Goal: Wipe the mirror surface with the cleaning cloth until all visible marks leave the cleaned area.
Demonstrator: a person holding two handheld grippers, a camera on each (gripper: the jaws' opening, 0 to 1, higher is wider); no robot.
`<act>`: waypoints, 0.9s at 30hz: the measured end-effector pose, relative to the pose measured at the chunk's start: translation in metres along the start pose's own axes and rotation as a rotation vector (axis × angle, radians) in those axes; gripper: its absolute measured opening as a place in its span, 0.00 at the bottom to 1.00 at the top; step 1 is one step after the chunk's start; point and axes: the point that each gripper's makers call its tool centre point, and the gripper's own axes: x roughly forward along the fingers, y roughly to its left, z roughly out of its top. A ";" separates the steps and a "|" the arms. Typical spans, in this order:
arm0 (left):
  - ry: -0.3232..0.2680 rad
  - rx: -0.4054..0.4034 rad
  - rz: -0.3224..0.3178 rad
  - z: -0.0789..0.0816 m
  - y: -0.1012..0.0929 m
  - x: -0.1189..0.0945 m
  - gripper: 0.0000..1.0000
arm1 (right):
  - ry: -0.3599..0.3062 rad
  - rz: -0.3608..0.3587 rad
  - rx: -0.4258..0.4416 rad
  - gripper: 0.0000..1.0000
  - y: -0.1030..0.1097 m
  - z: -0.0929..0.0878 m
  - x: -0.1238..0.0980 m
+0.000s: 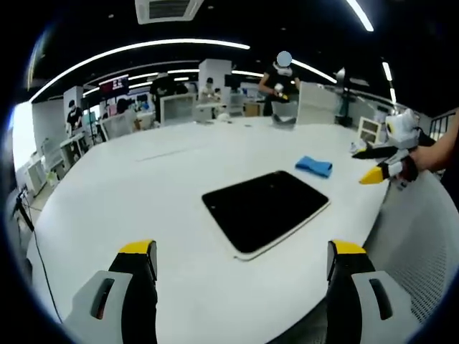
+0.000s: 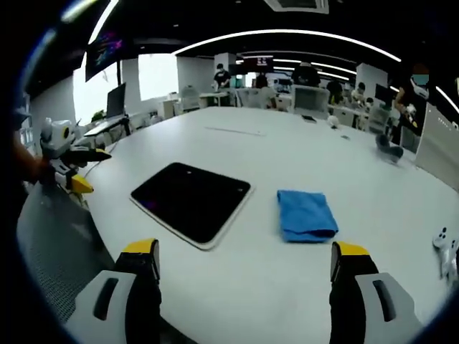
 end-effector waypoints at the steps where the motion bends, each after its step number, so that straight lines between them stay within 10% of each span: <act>1: -0.003 0.000 -0.005 0.001 -0.001 0.000 0.99 | 0.000 0.004 -0.007 0.99 0.001 0.000 0.000; 27: 0.012 0.002 0.004 -0.003 0.003 -0.001 0.99 | -0.013 0.002 -0.021 0.99 0.001 0.002 0.002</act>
